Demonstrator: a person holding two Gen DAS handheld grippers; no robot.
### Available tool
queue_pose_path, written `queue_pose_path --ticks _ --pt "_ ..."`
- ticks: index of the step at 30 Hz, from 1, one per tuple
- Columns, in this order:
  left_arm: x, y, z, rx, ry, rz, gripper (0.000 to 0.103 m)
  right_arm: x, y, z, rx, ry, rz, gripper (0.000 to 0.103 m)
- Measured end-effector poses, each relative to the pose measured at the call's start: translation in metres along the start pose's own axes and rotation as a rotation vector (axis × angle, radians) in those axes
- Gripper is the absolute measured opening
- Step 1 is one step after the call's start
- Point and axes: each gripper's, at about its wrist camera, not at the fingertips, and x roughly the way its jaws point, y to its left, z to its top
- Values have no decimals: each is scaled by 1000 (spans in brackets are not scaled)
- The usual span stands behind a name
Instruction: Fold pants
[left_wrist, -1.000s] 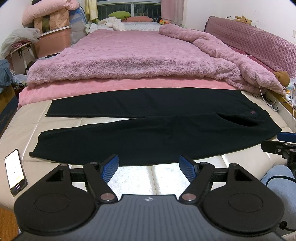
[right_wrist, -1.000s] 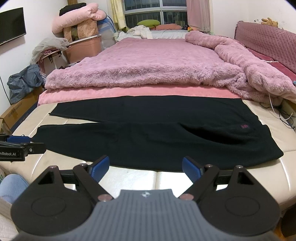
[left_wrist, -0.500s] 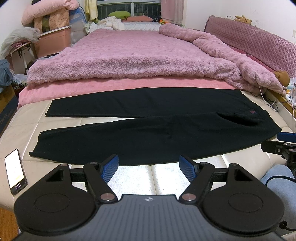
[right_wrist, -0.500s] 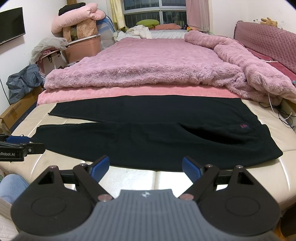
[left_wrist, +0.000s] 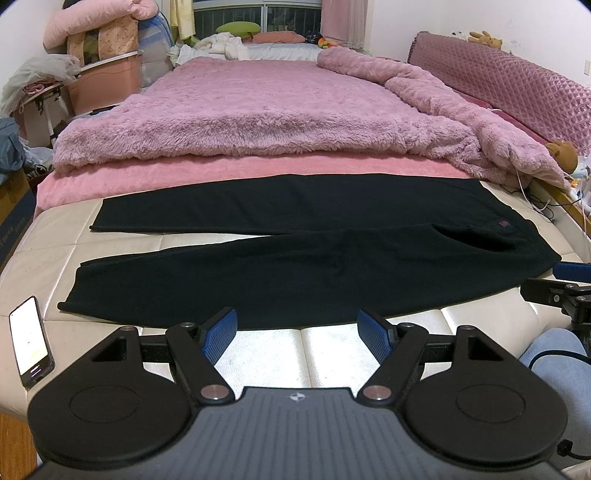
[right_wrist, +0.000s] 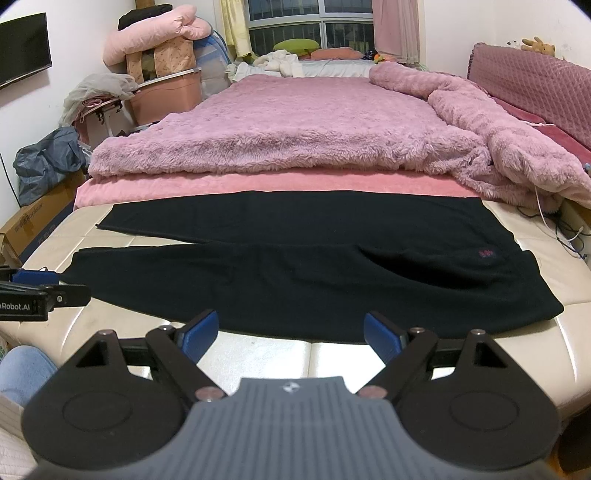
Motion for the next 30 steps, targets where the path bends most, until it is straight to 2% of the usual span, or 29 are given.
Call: queue_pose_path --ticks 10,14,16,19,23,27,29,30 --pt "2 -5 3 -1 -3 -7 87 -2 -1 3 -17 3 -25 82" --pt "11 -4 6 -6 24 -9 87 1 -3 7 -18 12 -41 82" --pt "12 -4 7 8 8 -7 87 4 -3 9 -23 15 -60 82" --pt "21 3 14 41 31 4 84 10 -8 12 -36 20 -89 82" --pt "38 15 22 129 25 26 78 17 -21 18 -85 -29 -146 82" --pt "57 32 28 315 -13 36 73 23 -43 27 -134 -141 -183 82" --pt "71 42 29 409 6 31 72 31 -58 31 -170 -148 -218 82" --pt "76 45 31 459 -28 36 71 36 -64 31 -186 -136 -235 82"
